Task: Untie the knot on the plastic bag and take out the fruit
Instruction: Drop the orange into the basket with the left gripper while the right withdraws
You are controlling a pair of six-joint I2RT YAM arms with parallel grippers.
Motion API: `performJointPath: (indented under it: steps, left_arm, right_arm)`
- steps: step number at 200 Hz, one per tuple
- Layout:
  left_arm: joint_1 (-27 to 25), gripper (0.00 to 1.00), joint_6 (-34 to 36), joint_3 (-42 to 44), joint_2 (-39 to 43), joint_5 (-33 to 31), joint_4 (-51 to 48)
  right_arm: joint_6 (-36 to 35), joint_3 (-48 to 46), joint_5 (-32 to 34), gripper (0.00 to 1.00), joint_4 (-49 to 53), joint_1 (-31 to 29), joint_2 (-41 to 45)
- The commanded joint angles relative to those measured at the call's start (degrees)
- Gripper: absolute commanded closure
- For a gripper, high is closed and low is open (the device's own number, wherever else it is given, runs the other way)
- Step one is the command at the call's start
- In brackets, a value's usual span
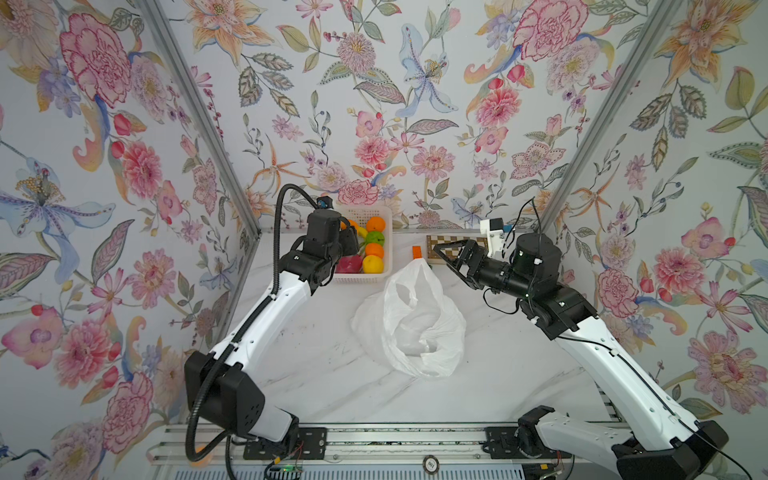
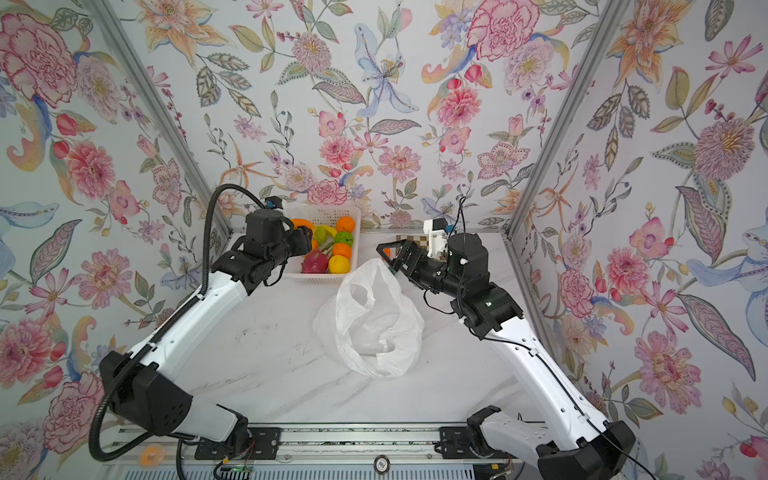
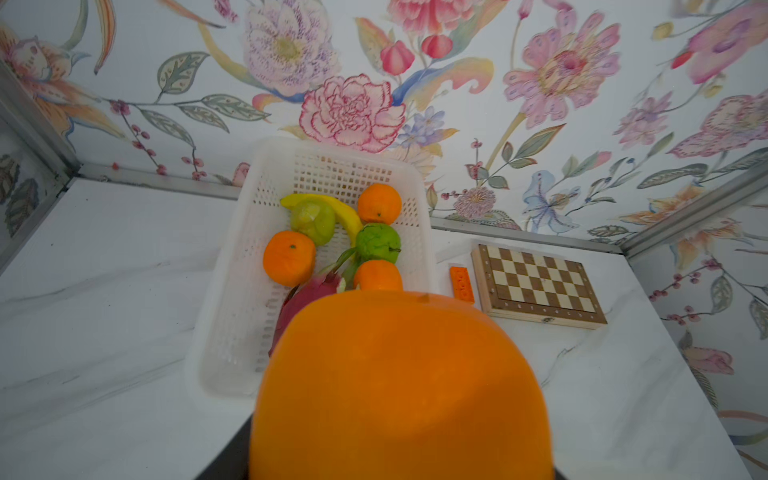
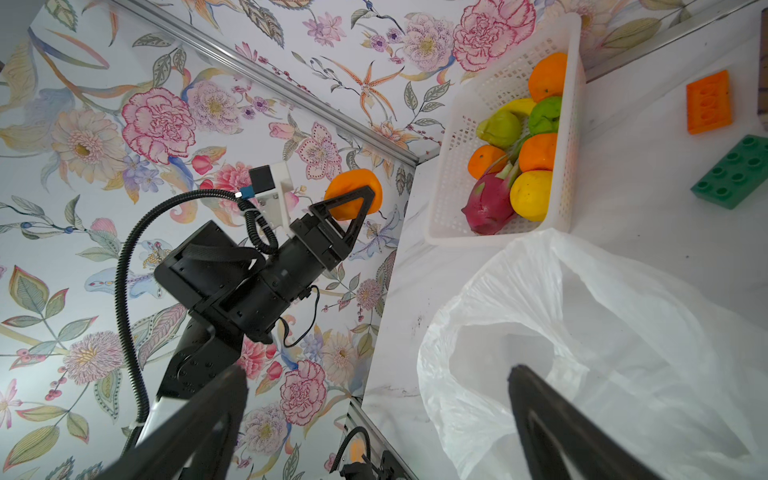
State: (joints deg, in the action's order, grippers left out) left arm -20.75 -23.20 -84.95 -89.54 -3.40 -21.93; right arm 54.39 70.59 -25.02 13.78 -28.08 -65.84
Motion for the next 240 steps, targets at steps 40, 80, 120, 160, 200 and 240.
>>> performJointPath:
  steps: [40,80,120,160,200,240]
  left_arm:
    - [4.8,0.57,-5.0,-18.3,-24.5,9.9,-4.8]
    - [5.5,0.58,-6.5,-39.5,-42.4,13.7,-9.4]
    - [6.8,0.57,-12.5,-52.8,-54.4,15.7,-9.0]
    - [7.1,0.50,-13.8,-53.9,-58.1,14.0,-5.9]
    - [8.0,0.27,-11.8,-51.3,-56.1,12.3,-7.7]
    - [8.2,0.06,-9.1,-38.6,-45.5,11.1,-0.6]
  right_arm:
    - [-1.6,3.2,1.0,0.01,1.6,0.0,-2.4]
    - [-2.1,5.0,1.0,0.01,3.5,0.1,-3.6]
    - [-2.3,6.5,1.9,0.01,5.1,0.1,-4.5]
    - [-5.2,9.4,2.7,0.01,9.3,0.2,-5.7]
    - [-6.2,9.2,2.0,0.01,10.3,1.7,-5.5]
    - [-7.6,7.0,1.9,0.01,10.3,4.0,-3.6]
